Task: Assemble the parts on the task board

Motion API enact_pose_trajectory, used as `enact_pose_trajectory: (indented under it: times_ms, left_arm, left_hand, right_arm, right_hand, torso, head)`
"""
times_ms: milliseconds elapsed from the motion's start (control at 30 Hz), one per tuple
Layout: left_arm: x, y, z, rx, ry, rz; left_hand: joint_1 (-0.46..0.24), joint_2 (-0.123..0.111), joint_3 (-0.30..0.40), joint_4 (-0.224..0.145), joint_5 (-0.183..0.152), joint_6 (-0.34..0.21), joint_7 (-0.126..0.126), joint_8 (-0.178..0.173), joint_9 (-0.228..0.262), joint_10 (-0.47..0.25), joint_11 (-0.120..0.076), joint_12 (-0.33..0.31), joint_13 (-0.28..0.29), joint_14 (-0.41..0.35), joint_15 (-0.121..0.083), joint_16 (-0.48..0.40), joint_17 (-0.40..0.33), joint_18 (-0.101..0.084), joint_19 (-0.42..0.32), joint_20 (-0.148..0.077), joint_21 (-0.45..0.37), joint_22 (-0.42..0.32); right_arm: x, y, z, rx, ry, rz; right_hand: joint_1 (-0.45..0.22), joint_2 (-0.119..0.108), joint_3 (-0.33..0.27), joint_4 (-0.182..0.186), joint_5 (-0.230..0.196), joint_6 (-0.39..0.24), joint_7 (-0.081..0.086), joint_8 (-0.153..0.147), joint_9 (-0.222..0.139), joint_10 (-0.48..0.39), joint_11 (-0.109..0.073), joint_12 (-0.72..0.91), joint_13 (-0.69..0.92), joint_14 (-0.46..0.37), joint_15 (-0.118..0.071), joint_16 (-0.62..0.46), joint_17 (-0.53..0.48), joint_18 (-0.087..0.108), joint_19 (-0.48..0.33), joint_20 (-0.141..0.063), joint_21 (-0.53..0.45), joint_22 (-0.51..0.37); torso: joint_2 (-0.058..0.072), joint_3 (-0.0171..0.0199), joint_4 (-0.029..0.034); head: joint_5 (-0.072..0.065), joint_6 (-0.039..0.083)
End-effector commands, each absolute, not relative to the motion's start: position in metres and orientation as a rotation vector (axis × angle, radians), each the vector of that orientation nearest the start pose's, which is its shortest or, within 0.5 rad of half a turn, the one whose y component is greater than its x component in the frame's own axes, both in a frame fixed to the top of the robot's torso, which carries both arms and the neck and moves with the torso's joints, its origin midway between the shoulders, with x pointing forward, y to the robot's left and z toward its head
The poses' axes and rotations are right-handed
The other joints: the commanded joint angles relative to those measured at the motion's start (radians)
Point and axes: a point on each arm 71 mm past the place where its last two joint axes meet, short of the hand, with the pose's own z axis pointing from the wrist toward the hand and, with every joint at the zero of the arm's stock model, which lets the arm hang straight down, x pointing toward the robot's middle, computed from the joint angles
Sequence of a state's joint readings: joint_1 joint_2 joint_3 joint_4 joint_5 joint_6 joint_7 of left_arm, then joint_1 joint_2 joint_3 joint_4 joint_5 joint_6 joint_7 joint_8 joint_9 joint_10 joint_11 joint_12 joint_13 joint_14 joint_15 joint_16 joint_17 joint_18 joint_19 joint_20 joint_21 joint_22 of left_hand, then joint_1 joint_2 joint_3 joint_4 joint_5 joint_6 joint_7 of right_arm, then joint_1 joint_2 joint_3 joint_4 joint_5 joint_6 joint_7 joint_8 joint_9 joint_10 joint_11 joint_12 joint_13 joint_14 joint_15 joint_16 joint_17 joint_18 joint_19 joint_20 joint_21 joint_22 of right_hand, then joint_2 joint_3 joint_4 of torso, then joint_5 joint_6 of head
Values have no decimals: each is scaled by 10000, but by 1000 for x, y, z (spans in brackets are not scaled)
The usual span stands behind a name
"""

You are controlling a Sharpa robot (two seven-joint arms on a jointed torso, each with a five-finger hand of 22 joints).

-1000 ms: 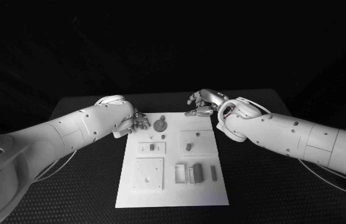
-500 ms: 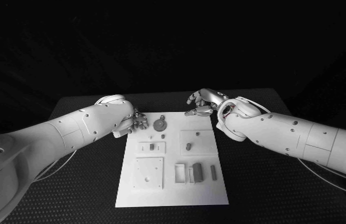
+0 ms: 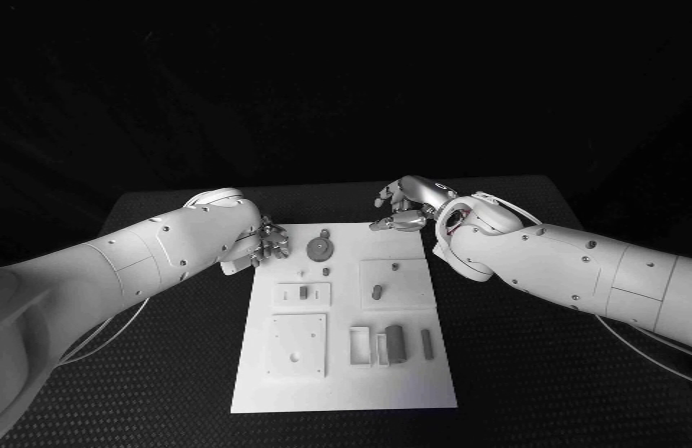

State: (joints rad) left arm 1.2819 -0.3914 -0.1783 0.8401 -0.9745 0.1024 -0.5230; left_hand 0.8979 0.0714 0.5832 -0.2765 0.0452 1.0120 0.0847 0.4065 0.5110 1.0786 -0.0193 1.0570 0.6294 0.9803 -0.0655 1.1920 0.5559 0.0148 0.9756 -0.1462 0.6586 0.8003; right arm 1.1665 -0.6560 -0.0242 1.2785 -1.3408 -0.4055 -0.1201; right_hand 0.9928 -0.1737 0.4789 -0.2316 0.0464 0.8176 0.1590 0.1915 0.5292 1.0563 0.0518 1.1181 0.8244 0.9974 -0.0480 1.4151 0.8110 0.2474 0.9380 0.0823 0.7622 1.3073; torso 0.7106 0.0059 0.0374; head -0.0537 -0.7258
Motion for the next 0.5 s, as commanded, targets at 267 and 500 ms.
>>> enact_pose_trajectory:
  times_ms: [267, 500]
  left_arm:
    - [574, 197, -249, -4459, 22943, -2185]
    - [563, 204, -243, -4693, 22824, -2562]
  left_hand:
    - [146, 58, 137, -18, 33, 102, -57, 197, 78, 63, -107, 55, -19, -10, 23, 67, -20, -59, -6, -143, -14, 67]
    - [151, 62, 160, -40, 33, 134, -80, 251, 104, 102, -129, 62, -25, 18, 17, 84, -25, -50, 13, -148, 0, 94]
  right_arm:
    - [526, -182, -208, 395, 16466, 6347]
    - [526, -187, -209, 439, 16544, 6250]
  right_hand:
    - [-20, 99, -55, 19, 27, -11, 63, 37, -13, 13, -8, 48, -15, 4, -69, 32, -16, 144, -15, 32, 1, 147]
    - [-23, 99, -56, 21, 27, -11, 63, 38, -14, 13, -8, 49, -16, 3, -68, 32, -17, 144, -16, 33, 1, 147]
  torso:
    - [-16, -4, 14]
    - [-34, -8, 37]
  head:
    - [69, 15]
    - [80, 5]
